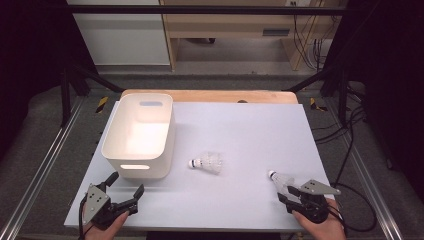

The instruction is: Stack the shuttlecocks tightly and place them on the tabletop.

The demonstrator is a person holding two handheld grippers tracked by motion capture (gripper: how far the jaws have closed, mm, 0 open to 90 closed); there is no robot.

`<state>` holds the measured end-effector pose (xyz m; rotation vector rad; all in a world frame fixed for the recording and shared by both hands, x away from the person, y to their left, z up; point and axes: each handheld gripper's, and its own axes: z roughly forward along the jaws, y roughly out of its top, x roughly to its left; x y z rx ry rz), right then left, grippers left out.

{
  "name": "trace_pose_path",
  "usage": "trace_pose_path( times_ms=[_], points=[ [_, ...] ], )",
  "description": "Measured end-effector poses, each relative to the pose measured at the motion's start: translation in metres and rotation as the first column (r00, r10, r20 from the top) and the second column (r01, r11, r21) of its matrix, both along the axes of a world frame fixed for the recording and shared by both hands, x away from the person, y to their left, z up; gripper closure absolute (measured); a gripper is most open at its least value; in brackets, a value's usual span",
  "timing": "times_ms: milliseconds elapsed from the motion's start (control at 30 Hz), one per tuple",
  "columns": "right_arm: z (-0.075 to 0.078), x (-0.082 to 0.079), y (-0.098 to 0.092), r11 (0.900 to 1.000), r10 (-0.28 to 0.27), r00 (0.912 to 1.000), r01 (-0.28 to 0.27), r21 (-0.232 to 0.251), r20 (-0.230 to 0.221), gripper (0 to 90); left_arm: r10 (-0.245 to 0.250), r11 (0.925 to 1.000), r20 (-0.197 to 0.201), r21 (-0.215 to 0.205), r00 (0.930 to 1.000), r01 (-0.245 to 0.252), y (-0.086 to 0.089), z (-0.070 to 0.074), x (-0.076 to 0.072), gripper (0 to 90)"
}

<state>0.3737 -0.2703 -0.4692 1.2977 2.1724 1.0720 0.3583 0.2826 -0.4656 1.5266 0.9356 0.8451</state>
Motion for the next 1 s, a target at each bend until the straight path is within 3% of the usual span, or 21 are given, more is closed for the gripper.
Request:
trace_pose_path(
  times_ms=[133, 300, 533, 667, 1000],
  points=[
    [-0.001, 0.007, 0.006, 1.000, 0.000, 1.0000, 0.000, 0.005, -0.003, 50.1, 0.002, 1.0000, -0.001, -0.003, 1.0000, -0.002, 0.001, 0.000, 0.000, 6.5],
    [-0.003, 0.016, 0.014, 1.000, -0.020, 0.9998, 0.019, -0.006, -0.007, 54.8, 0.001, 1.0000, 0.000, -0.004, 1.0000, -0.001, 0.001, 0.000, 0.000, 6.5],
    [-0.004, 0.021, 0.011, 0.999, -0.038, 0.9992, 0.038, -0.007, 0.010, 79.6, 0.003, 1.0000, 0.001, -0.007, 1.0000, -0.003, 0.001, 0.000, 0.000, 6.5],
    [-0.002, 0.021, 0.006, 0.999, -0.049, 0.9986, 0.048, 0.009, 0.021, 89.2, 0.002, 1.0000, 0.001, -0.005, 1.0000, -0.002, 0.001, 0.000, 0.000, 6.5],
    [0.005, 0.032, 0.010, 1.000, 0.010, 0.9991, -0.011, 0.021, 0.040, 90.0, 0.003, 1.0000, 0.000, -0.005, 1.0000, -0.003, 0.001, 0.000, 0.000, 6.5]
  ],
)
